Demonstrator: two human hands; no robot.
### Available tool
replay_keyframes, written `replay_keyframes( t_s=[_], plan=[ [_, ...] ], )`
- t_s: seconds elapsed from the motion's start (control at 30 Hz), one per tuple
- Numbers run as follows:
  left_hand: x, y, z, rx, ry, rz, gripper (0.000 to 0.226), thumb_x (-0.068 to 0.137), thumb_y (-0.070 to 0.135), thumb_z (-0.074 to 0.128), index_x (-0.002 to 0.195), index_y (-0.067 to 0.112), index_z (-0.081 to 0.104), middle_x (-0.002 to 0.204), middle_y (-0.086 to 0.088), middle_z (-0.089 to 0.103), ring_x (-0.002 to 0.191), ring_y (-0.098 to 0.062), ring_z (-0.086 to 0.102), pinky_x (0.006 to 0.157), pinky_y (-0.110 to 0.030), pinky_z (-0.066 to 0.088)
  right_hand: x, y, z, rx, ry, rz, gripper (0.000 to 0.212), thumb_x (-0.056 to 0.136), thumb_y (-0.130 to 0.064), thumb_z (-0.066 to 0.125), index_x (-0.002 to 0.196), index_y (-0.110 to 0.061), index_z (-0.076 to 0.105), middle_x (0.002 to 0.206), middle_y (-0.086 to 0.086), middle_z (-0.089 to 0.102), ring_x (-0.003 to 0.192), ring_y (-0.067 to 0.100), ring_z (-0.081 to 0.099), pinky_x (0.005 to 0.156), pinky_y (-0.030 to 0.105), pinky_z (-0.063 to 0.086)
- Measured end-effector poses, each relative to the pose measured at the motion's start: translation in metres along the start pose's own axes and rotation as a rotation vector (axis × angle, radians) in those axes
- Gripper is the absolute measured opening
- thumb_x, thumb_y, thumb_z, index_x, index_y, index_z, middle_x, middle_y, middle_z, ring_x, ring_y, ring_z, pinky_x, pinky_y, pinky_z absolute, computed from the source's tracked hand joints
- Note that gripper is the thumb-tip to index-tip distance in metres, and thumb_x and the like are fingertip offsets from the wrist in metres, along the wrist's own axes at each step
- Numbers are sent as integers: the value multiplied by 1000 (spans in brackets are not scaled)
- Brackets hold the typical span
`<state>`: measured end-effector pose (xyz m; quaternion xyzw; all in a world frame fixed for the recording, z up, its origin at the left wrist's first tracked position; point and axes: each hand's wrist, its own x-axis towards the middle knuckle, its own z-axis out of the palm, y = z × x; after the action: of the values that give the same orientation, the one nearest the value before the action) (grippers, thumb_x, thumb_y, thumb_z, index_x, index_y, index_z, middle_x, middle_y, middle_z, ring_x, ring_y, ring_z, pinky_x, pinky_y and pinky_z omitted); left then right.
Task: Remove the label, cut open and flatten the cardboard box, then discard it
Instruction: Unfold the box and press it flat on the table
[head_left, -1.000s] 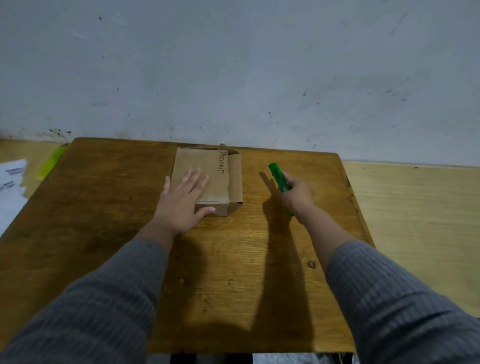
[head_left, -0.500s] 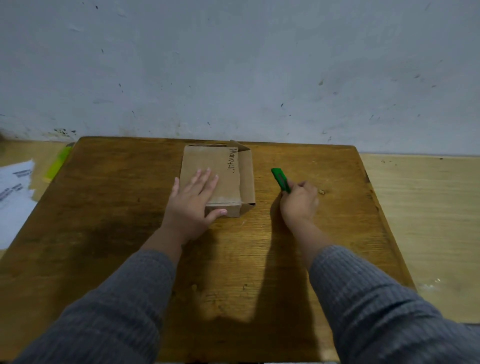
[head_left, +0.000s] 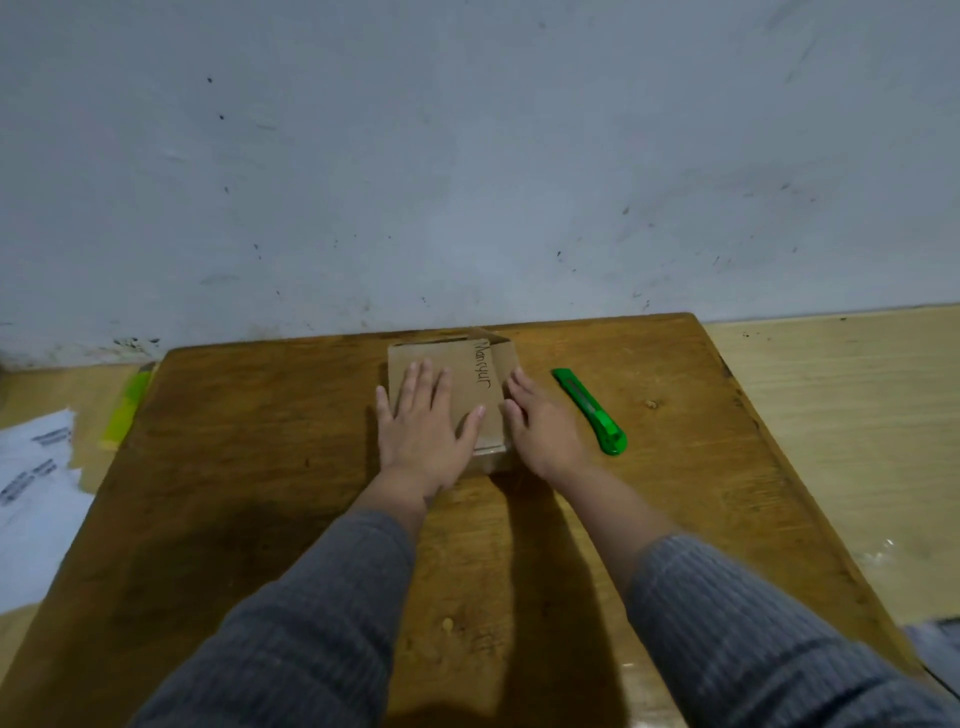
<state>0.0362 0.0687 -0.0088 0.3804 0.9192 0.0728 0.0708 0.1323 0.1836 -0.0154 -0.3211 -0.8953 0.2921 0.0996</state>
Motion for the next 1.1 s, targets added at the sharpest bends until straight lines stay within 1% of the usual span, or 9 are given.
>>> replay_keyframes(
  t_s=[0.2, 0.4, 0.6, 0.7, 0.77, 0.83, 0.93, 1.0, 1.1],
  plan=[
    [-6, -24, 0, 42, -61, 11, 87, 86, 76, 10, 153, 23, -6, 161, 2, -17, 147, -16, -16, 117, -56, -7, -15, 5, 3, -132, -135, 131, 52, 102, -40, 20, 150, -20, 19, 160, -6, 8, 148, 16, 8, 119, 48, 7],
    [-22, -60, -5, 65, -65, 86, 99, 77, 85, 10, 153, 24, -9, 160, 3, -19, 147, -15, -17, 116, -57, -7, -35, -10, 21, -210, -125, 202, 63, 97, -55, 25, 150, -23, 18, 159, -1, 17, 148, 17, 10, 120, 45, 5],
    [-37, -84, -6, 63, -45, 110, 100, 77, 85, 12, 154, 24, -7, 161, 3, -17, 147, -15, -16, 116, -58, -6, -50, -30, 36, -247, -92, 174, 55, 98, -47, 29, 149, -39, 9, 155, 4, 31, 141, 28, 29, 113, 47, 26],
    [-43, -92, -11, 65, -62, 106, 101, 76, 85, 11, 153, 24, -8, 161, 2, -18, 147, -16, -17, 116, -58, -5, -55, -36, 30, -103, 1, 134, 51, 100, -31, 35, 147, -41, 18, 138, 7, 52, 118, 27, 52, 96, 44, 48],
    [-46, -95, -13, 62, -73, 105, 103, 72, 86, 8, 153, 23, -8, 160, 1, -18, 147, -16, -18, 116, -58, -5, -56, -37, 21, -79, 61, 165, 51, 99, -24, 37, 147, -35, 23, 131, 8, 56, 109, 25, 58, 89, 42, 52],
    [-50, -96, -12, 76, -71, 103, 105, 71, 86, 6, 153, 23, -9, 160, 1, -19, 146, -16, -19, 116, -59, -5, -61, -34, 14, -225, 90, 163, 52, 99, -26, 38, 148, -29, 23, 143, 7, 47, 123, 27, 49, 99, 44, 45],
    [-53, -96, -11, 89, -60, 99, 104, 72, 87, 6, 153, 23, -9, 160, 1, -20, 146, -16, -19, 116, -59, -6, -70, -24, 10, -544, 15, 181, 69, 95, -53, 34, 151, -22, 10, 161, 1, 6, 147, 26, 10, 117, 51, 11],
    [-55, -96, -10, 97, -50, 97, 106, 70, 87, 4, 153, 23, -9, 160, 1, -20, 146, -16, -19, 116, -60, -6, -72, -15, 13, -652, -78, 209, 90, 85, -74, 25, 151, -18, 0, 160, 0, -12, 148, 25, -11, 114, 58, -9],
    [-57, -95, -8, 99, -44, 89, 108, 68, 88, 1, 153, 23, -8, 160, 0, -19, 146, -16, -18, 115, -60, -6, -76, -4, 22, -645, -198, 260, 116, 66, -92, 21, 150, -17, -8, 159, -1, -18, 145, 25, -23, 105, 64, -22]
  ],
)
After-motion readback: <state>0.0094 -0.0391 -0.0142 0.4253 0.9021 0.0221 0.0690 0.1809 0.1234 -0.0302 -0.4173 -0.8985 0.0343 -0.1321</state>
